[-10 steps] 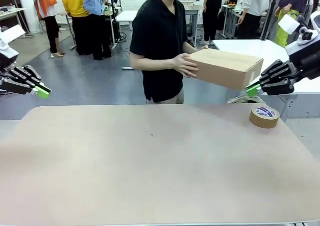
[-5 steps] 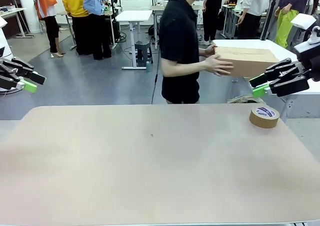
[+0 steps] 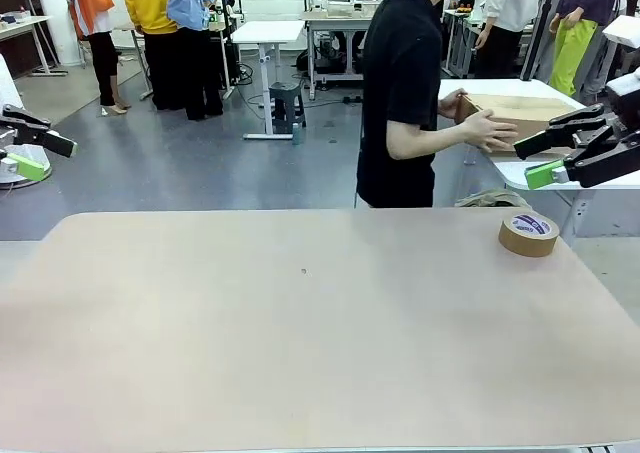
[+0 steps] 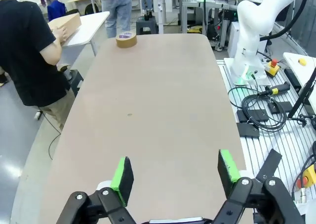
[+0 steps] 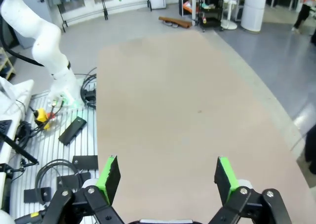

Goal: Wrap the clocks to prevent damage.
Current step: After the human seals the box with tape, release both hands from the side flaps of the Package Box.

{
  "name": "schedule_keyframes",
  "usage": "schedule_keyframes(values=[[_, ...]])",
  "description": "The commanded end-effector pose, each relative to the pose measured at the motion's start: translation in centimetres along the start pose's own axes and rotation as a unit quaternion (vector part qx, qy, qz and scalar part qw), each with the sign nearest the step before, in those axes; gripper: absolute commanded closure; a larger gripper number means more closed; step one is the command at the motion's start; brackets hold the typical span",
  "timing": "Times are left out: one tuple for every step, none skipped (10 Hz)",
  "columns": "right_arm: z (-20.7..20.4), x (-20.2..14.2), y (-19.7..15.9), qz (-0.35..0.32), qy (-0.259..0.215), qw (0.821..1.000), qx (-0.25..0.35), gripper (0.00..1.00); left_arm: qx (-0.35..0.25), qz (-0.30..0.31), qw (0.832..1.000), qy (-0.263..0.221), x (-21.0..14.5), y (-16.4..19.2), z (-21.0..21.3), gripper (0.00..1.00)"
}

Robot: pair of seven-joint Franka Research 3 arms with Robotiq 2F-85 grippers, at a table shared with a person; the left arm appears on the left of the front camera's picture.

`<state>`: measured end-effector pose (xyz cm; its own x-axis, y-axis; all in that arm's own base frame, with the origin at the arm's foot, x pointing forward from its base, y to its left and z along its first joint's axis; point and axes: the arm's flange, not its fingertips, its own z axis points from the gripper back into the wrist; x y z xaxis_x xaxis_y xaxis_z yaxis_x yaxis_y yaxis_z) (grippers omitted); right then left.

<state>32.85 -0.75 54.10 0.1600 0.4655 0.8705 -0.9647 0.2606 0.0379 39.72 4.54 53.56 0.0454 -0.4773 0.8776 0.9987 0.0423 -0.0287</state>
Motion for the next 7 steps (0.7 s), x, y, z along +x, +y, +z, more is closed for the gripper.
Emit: schedule_keyframes(values=[[0.44,-0.46,-0.04,0.003,-0.031,0.999,0.008,0.00,0.000,-0.007,1.000,-0.028,0.12,0.14,0.68,0.03],[0.67,-0.73,0.07,0.009,-0.039,0.999,0.009,0.00,0.012,-0.005,0.999,-0.044,-0.38,-0.13,0.83,0.00],[0.82,-1.02,0.08,0.016,-0.047,0.999,0.013,0.00,0.015,-0.007,0.998,-0.059,-0.71,-0.42,0.76,0.00],[0.77,-0.96,-0.18,0.019,-0.060,0.998,0.010,0.00,0.013,-0.009,0.998,-0.061,-0.33,0.30,0.95,0.00],[0.92,-1.07,-0.12,0.021,-0.063,0.998,0.013,0.00,0.018,-0.007,0.998,-0.067,-0.34,-0.04,0.77,0.00],[1.02,-1.18,-0.01,0.024,-0.064,0.998,0.015,0.00,0.022,-0.010,0.997,-0.071,-0.46,-0.51,0.61,0.00],[0.92,-0.99,-0.21,0.023,-0.068,0.997,0.011,0.00,0.024,-0.012,0.998,-0.062,-0.24,0.10,0.80,0.00]])
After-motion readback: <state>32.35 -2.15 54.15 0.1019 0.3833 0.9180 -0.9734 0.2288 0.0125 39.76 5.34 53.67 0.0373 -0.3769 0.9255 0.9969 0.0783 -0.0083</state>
